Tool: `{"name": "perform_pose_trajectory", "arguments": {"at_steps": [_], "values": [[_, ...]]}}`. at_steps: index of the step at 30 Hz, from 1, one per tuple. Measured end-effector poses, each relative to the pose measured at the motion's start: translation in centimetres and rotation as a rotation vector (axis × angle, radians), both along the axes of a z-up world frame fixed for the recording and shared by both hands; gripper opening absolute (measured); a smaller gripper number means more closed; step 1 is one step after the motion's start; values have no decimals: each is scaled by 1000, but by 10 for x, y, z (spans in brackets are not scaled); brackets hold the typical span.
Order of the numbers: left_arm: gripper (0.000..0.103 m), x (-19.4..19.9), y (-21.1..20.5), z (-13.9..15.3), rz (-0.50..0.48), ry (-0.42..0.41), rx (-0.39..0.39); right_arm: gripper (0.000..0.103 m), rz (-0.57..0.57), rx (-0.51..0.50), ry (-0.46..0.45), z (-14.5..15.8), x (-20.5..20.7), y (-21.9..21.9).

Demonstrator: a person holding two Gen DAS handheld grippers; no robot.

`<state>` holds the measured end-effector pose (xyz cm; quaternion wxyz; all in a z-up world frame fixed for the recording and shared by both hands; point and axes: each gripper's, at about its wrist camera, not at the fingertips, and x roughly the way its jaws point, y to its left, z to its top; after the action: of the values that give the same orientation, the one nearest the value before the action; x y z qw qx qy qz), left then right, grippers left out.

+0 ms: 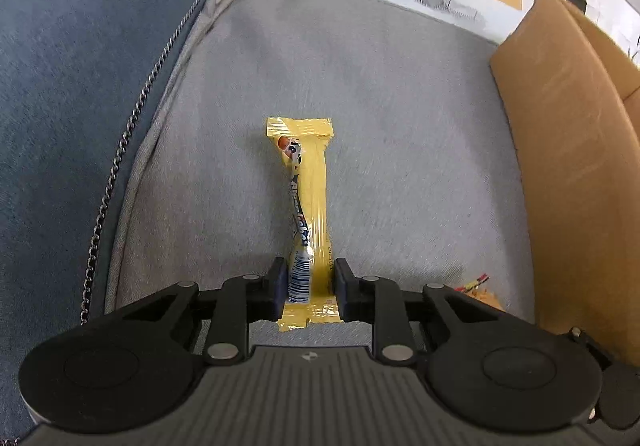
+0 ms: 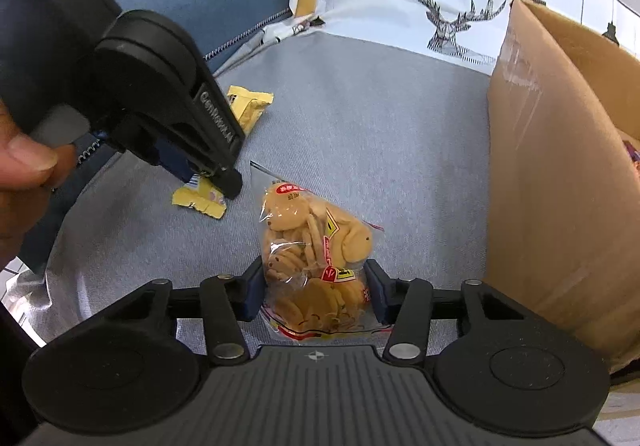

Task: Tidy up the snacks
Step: 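Carry the wafer bar and cracker bag over the cardboard box with both grippers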

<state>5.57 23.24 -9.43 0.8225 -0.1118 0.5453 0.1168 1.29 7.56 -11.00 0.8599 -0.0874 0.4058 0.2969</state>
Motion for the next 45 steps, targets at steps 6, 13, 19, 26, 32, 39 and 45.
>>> {"name": "perform_pose_trajectory", "arguments": {"at_steps": [6, 13, 19, 26, 32, 39, 45], "values": [[26, -16, 0, 34, 52, -186, 31, 52, -5, 51, -83, 18, -14, -11], [26, -49, -1, 74, 136, -416, 27, 52, -12, 133, -209, 49, -33, -30], [26, -62, -3, 92, 159, -513, -10, 52, -38, 212, -339, 104, -35, -63], [26, -62, -20, 101, 110, -550, 8, 52, -104, 264, -457, 157, -7, -118], [26, -54, -34, 99, 76, -571, 3, 52, -199, 253, -463, 143, 13, -158], [26, -41, -53, 103, 30, -603, -22, 52, -331, 230, -371, 131, 34, -201], [26, -27, -80, 104, -24, -631, -44, 52, -439, 129, -309, 119, 52, -222]]}}
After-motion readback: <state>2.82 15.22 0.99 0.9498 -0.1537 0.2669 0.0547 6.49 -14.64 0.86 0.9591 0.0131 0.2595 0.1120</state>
